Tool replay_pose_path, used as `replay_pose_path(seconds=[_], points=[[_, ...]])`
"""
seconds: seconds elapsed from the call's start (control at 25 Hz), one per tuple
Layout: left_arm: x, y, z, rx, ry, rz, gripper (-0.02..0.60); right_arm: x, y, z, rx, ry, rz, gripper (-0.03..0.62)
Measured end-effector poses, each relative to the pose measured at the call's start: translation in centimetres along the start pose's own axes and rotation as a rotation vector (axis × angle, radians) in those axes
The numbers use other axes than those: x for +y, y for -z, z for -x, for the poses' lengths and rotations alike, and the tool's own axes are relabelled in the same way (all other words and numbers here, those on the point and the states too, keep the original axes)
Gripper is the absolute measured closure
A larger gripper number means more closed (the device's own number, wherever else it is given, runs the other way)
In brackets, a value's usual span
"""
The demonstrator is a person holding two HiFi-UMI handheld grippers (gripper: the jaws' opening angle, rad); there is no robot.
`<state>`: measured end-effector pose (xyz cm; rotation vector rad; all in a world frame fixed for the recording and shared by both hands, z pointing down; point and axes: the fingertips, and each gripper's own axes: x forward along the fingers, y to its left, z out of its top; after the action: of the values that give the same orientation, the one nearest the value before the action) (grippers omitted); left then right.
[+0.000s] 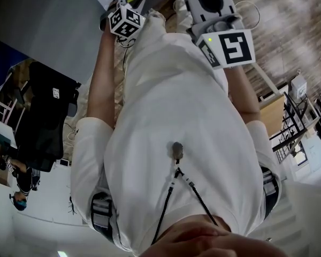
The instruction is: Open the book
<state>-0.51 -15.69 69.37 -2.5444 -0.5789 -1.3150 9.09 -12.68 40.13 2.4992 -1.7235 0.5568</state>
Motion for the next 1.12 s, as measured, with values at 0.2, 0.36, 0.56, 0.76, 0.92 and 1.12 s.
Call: replay_pose_path(seconds=[0.2, 0.36, 0.56, 0.76, 0.92, 1.12], points=[[0.1, 1.5, -1.2, 0.057, 0.022, -0.044, 0.428, -0.5, 0.3, -0.3, 0.001, 0.026, -0.016, 0.557], [0.4, 1.6, -1.4, 0.065, 0.010, -0.067, 0.426, -0.7, 0.4, -0.1, 0.002, 0.035, -0.018, 0.557], [1.0, 0.9, -1.2, 0.079, -0.038, -0.098, 0.426, -1.2, 0.1, 0.5, -0.001, 0.037, -0.019, 0.557], [1.2, 0.6, -0.3, 0.065, -0.064, -0.083, 0.428, -0.7, -0.2, 0.5, -0.006, 0.022, -0.015, 0.557], [1.8, 0.9, -0.2, 0.057, -0.097, -0.059, 0.434, -0.6, 0.2, 0.2, -0.004, 0.012, -0.012, 0.557], [2.1, 1.9, 0.7, 0.048, -0.116, -0.023, 0.439, 0.7, 0.5, 0.0, 0.001, -0.003, -0.009, 0.557]])
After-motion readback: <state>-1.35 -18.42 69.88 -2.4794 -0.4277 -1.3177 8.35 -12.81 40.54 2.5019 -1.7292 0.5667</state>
